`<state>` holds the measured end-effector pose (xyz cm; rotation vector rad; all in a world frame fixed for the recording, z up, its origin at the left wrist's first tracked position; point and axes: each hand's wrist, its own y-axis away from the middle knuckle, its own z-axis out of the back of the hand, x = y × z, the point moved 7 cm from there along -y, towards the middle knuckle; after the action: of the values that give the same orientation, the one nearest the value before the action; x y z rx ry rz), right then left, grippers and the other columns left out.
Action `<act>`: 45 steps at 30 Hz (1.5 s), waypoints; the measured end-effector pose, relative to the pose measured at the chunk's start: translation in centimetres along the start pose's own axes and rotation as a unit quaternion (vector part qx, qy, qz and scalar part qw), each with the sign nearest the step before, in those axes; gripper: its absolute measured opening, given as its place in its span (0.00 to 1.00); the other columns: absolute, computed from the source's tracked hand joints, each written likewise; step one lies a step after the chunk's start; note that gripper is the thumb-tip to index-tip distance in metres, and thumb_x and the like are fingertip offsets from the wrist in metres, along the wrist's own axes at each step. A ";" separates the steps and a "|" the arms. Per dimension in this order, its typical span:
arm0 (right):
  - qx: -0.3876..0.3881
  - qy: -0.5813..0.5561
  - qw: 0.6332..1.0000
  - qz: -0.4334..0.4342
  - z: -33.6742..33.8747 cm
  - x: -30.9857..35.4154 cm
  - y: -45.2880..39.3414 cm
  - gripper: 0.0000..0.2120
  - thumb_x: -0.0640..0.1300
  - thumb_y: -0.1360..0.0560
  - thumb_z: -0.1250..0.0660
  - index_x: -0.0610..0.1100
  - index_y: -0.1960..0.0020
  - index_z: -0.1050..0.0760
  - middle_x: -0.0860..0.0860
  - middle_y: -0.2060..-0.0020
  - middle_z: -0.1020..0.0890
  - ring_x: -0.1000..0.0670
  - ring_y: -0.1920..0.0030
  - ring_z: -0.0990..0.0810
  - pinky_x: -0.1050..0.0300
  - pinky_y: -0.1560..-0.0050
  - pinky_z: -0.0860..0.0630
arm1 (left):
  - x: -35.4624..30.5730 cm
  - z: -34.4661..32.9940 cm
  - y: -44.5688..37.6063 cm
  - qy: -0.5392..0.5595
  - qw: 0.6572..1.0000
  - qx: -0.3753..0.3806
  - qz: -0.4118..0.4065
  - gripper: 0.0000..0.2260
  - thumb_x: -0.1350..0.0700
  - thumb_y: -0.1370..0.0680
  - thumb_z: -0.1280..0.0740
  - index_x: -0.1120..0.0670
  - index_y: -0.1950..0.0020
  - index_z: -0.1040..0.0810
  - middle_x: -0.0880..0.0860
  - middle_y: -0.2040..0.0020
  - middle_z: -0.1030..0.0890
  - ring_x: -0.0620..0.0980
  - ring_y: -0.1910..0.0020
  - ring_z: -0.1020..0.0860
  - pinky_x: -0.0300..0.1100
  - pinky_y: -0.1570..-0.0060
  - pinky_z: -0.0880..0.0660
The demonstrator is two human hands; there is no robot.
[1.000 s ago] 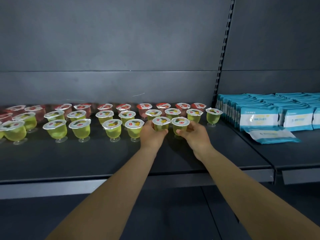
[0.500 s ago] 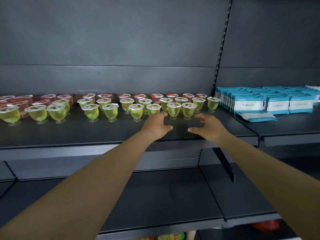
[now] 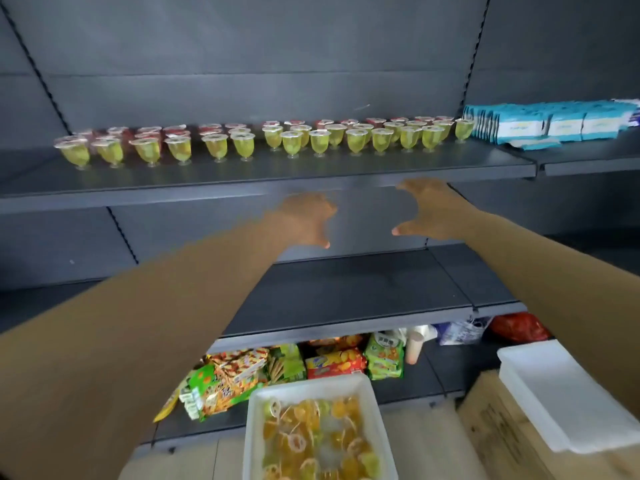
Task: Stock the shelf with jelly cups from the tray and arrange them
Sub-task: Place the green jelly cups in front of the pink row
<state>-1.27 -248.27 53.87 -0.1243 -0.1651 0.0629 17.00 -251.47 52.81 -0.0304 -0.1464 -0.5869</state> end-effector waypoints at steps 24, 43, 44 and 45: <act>0.364 -0.130 0.920 -0.062 -60.4 -1.6 3.7 0.36 0.52 0.30 0.27 0.46 0.27 0.38 0.47 0.31 0.31 0.47 0.33 0.32 0.55 0.35 0.33 | 5.7 -62.9 6.1 0.233 0.912 0.284 0.181 0.33 0.50 0.27 0.29 0.57 0.27 0.39 0.57 0.34 0.31 0.55 0.36 0.29 0.48 0.41 0.27; 0.312 0.015 0.947 0.073 -83.6 -1.9 -0.6 0.29 0.51 0.28 0.30 0.44 0.30 0.34 0.46 0.32 0.31 0.44 0.31 0.36 0.46 0.35 0.39 | 7.4 -79.5 1.0 0.286 0.913 0.145 0.252 0.26 0.57 0.30 0.26 0.61 0.36 0.29 0.61 0.40 0.25 0.59 0.41 0.27 0.48 0.42 0.30; 0.317 0.030 0.944 0.084 -83.8 -1.6 -0.3 0.28 0.51 0.27 0.31 0.44 0.30 0.34 0.45 0.33 0.31 0.43 0.32 0.35 0.46 0.35 0.39 | 7.5 -79.5 1.0 0.295 0.908 0.147 0.258 0.26 0.56 0.30 0.25 0.61 0.36 0.29 0.60 0.40 0.25 0.58 0.41 0.27 0.47 0.42 0.30; 0.320 0.037 0.943 0.090 -83.9 -1.4 0.0 0.28 0.51 0.27 0.31 0.44 0.30 0.34 0.45 0.33 0.30 0.44 0.33 0.35 0.46 0.35 0.39 | 7.5 -79.4 1.0 0.304 0.904 0.149 0.262 0.26 0.56 0.31 0.25 0.61 0.36 0.29 0.60 0.40 0.24 0.58 0.41 0.27 0.47 0.42 0.31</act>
<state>11.37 -258.30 -28.47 0.5089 -0.0519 0.2902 34.01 -260.31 -24.61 0.3997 0.3757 -0.0104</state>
